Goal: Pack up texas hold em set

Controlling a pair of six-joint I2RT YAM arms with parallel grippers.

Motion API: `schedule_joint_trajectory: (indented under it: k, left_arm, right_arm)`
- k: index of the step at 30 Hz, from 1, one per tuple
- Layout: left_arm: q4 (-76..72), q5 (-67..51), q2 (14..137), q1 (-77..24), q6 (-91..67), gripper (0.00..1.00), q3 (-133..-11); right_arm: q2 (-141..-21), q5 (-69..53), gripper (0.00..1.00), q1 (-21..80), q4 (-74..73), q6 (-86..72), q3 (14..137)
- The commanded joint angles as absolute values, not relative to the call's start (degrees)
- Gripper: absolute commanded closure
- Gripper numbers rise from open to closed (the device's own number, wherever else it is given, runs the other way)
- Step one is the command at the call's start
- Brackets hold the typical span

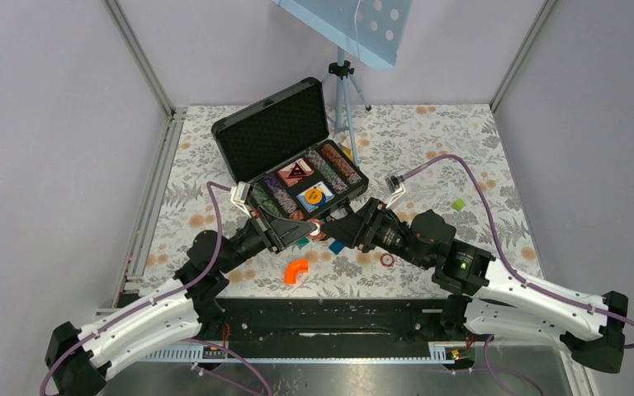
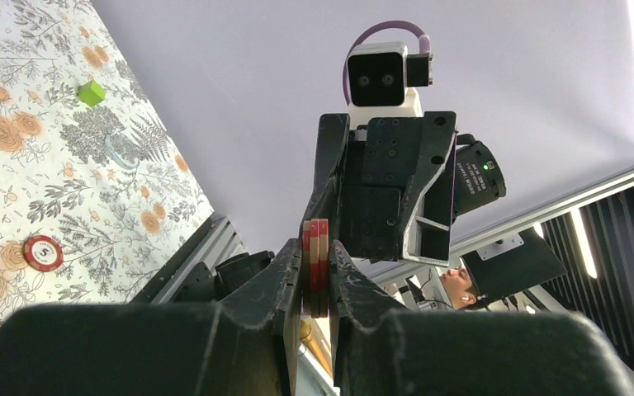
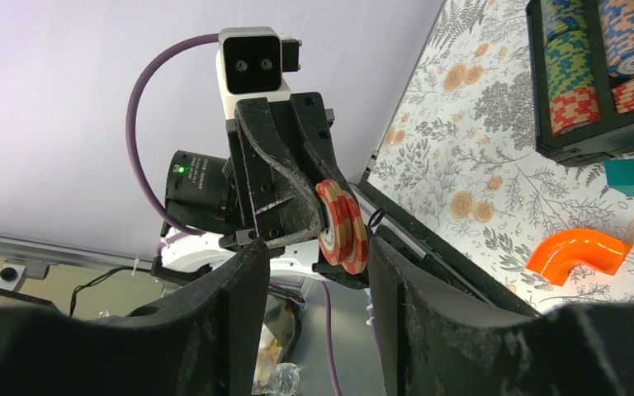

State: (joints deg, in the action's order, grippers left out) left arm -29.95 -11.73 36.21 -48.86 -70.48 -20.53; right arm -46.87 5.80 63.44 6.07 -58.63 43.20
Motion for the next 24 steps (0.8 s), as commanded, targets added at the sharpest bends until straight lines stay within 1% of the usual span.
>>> schedule_joint_trajectory:
  k: [1,5,8,11,16,20,24]
  left_arm:
    - [-33.24,-10.21,35.11,-49.04,-70.97,1.00,-23.16]
    - [-32.88,-10.10,34.81,-48.96,-70.86,1.00,-23.40]
    - [-32.68,-10.07,34.80,-49.04,-70.90,1.00,-23.47]
    - [-32.92,-10.11,34.60,-48.97,-71.10,1.00,-23.60]
    - [-32.01,-9.92,34.02,-48.99,-71.07,1.00,-24.39]
    - [-31.46,-10.27,34.27,-49.04,-70.93,1.00,-24.78]
    - [-31.88,-10.41,34.69,-48.99,-71.18,1.00,-24.54]
  right_arm:
    - [-46.62,3.49,0.46,62.93,9.65,-58.71,44.12]
    - [-47.22,1.68,0.49,62.93,11.20,-58.54,44.26]
    - [-47.82,1.09,0.49,62.93,11.11,-58.42,44.61]
    - [-48.37,0.55,0.44,62.96,10.83,-58.37,45.01]
    - [-48.58,0.19,0.42,62.99,10.37,-58.15,45.16]
    - [-48.86,-0.96,0.48,62.95,10.64,-57.62,45.52]
    - [-49.25,-1.37,0.52,62.93,11.36,-57.50,45.67]
